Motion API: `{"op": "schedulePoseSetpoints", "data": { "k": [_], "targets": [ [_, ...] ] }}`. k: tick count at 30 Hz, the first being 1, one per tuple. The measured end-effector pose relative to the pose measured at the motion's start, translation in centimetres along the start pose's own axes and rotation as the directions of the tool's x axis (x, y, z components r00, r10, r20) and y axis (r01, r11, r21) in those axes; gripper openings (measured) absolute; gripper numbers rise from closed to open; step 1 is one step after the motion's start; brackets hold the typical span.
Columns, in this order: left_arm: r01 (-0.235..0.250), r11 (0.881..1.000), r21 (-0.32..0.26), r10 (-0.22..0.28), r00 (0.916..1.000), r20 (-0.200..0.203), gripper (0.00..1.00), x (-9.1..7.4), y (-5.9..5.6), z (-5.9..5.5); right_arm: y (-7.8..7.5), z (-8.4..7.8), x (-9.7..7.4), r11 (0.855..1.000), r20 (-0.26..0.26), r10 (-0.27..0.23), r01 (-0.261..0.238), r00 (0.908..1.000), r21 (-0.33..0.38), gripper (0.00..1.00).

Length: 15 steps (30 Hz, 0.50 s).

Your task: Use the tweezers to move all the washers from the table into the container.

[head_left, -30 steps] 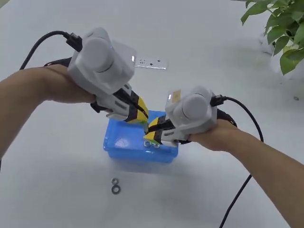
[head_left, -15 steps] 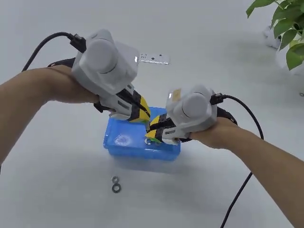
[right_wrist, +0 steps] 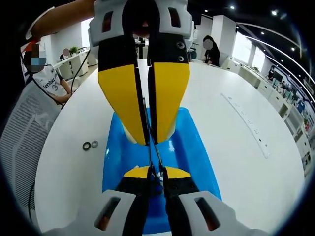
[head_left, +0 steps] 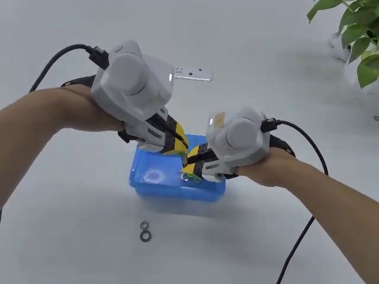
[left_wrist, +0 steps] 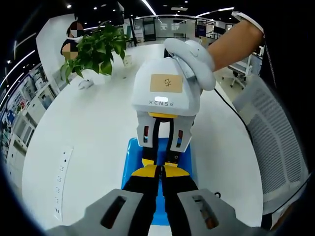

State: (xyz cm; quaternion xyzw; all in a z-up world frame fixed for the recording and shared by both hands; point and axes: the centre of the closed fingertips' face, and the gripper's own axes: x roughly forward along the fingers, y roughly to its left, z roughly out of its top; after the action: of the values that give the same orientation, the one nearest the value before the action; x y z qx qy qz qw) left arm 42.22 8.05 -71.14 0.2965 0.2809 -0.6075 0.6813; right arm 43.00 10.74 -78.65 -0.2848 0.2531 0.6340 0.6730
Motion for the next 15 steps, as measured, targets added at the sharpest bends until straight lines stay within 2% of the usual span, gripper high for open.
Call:
{"op": "schedulePoseSetpoints", "data": {
  "k": [8,15],
  "targets": [
    [-0.011,1.0,0.009,0.011,0.9999,0.006,0.06,-0.8,-0.2,0.7,0.1,0.7,-0.8,1.0,0.009,-0.013,0.013,0.9999,-0.006,0.11],
    [-0.01,1.0,0.022,0.01,0.9999,0.004,0.06,-1.9,-1.0,1.4,0.8,1.7,-1.7,1.0,0.019,-0.025,0.025,0.9995,-0.015,0.11]
  ]
}}
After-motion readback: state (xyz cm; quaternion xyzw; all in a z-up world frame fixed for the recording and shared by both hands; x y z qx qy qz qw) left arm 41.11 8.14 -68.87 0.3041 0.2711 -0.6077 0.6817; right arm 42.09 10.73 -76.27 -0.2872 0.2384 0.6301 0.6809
